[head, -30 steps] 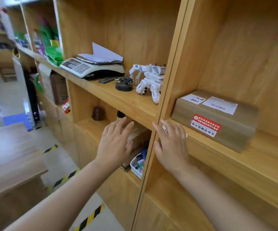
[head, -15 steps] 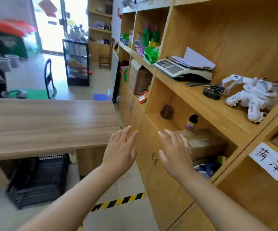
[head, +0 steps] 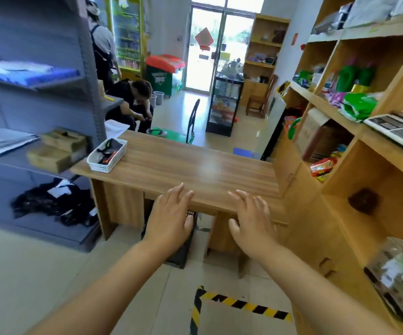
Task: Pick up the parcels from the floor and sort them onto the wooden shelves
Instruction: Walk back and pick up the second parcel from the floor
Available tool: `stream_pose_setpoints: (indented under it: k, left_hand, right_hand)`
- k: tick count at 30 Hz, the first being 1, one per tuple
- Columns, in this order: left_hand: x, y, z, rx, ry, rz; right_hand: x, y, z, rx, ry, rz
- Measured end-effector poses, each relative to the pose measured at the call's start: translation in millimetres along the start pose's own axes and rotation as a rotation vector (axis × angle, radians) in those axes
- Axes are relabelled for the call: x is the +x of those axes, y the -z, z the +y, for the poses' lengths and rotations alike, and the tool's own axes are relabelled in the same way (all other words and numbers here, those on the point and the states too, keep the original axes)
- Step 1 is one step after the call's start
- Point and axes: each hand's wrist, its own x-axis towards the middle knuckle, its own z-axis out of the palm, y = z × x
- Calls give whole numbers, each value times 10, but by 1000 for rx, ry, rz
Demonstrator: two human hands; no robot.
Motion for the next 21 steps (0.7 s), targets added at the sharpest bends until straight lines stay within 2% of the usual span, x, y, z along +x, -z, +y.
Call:
stream_pose_setpoints:
  k: [10, 21]
  left_hand:
    - [-929, 867, -1788, 148, 395, 71]
    - [-1590, 1378, -2938, 252, 785, 123]
  right_hand:
    - [610, -405, -2003, 126, 303, -98]
    - [1277, -887, -3641, 232, 686, -181]
